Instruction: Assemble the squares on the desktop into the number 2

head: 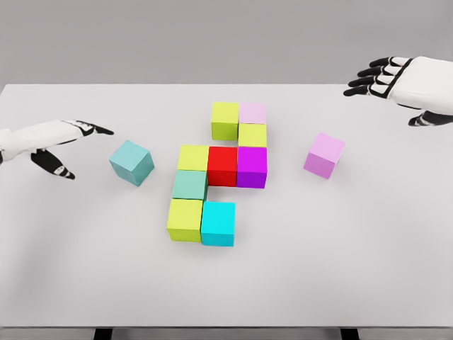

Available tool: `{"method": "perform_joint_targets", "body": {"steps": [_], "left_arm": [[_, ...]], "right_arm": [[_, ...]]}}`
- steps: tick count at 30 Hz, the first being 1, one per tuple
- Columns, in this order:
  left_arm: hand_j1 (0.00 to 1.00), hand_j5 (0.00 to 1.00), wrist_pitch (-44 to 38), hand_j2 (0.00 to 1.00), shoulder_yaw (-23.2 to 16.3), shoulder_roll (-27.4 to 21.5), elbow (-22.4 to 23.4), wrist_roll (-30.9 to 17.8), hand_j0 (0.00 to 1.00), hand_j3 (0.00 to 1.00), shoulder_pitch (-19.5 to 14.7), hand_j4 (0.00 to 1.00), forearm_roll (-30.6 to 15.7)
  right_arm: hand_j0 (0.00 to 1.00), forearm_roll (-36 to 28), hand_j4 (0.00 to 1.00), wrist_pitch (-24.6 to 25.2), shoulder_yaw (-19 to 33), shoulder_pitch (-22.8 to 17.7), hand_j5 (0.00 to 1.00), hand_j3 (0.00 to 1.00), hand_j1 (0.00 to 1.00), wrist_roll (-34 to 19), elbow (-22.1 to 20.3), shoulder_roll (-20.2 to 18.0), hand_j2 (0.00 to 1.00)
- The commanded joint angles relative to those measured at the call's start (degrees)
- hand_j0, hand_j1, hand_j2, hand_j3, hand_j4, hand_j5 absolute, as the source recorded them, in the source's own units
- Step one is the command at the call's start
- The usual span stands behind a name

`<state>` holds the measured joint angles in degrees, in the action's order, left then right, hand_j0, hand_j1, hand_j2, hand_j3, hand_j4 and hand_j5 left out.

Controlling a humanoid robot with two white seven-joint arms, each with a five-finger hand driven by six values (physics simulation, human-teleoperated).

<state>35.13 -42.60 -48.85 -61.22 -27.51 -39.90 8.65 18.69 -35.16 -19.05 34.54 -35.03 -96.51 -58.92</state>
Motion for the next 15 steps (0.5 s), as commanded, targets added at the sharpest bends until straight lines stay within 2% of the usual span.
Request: {"method": "perform_joint_targets", "body": {"steps": [1,4,7,10,11,12,13,14,15], "left_arm": [[1.0,1.0,-0.13,1.0,-0.29,0.51,0.31,-0.17,1.0,1.0,0.0,1.0,-0.3],[1.0,1.0,-0.13,1.0,-0.64,0.77,0.57,-0.17,1.0,1.0,-0.7,1.0,-0.3],[1.0,1.0,-0.13,1.0,-5.12,0.95,0.57,0.09,1.0,1.0,-4.31,1.0,-0.56],[1.0,1.0,-0.13,1.0,-7.14,2.53,-0.04,0.09,1.0,1.0,-6.33,1.0,-0.83],[1.0,1.0,-0.13,1.0,-7.58,2.53,-0.22,-0.35,1.0,1.0,-7.03,1.0,-0.74],[1.0,1.0,-0.13,1.0,-7.67,2.53,-0.57,-1.75,1.0,1.0,-7.65,1.0,-0.65],[1.0,1.0,-0.13,1.0,-7.67,2.53,-1.53,-4.38,1.0,1.0,-7.73,1.0,-0.74],[1.0,1.0,-0.13,1.0,-7.67,2.62,-2.94,-5.44,1.0,1.0,-7.73,1.0,-0.56],[1.0,1.0,-0.13,1.0,-7.84,2.62,-3.56,-5.71,1.0,1.0,-7.73,1.0,-0.56]], "right_arm": [[1.0,-0.24,1.0,0.16,0.06,-0.09,1.0,1.0,1.0,0.03,-0.25,-0.06,1.0],[1.0,-0.41,1.0,0.16,-0.11,-0.09,1.0,1.0,1.0,0.03,-0.25,-0.06,1.0],[1.0,-0.41,1.0,0.16,-0.81,0.09,1.0,1.0,1.0,0.03,0.45,1.17,1.0],[1.0,0.2,1.0,0.16,-1.61,0.44,1.0,1.0,1.0,0.03,4.31,3.02,1.0],[1.0,0.38,1.0,0.16,-1.08,2.54,1.0,1.0,1.0,0.03,6.24,2.76,1.0],[1.0,2.22,1.0,0.16,-1.52,6.06,1.0,1.0,1.0,0.03,10.11,2.76,1.0],[1.0,3.89,1.0,0.16,-3.1,7.21,1.0,1.0,1.0,0.03,12.14,4.24,1.0],[1.0,5.55,1.0,0.16,-6.16,7.99,1.0,1.0,1.0,0.03,12.14,6.61,1.0],[1.0,9.16,1.0,0.16,-11.0,11.06,1.0,1.0,1.0,0.03,12.14,8.11,1.0]]}}
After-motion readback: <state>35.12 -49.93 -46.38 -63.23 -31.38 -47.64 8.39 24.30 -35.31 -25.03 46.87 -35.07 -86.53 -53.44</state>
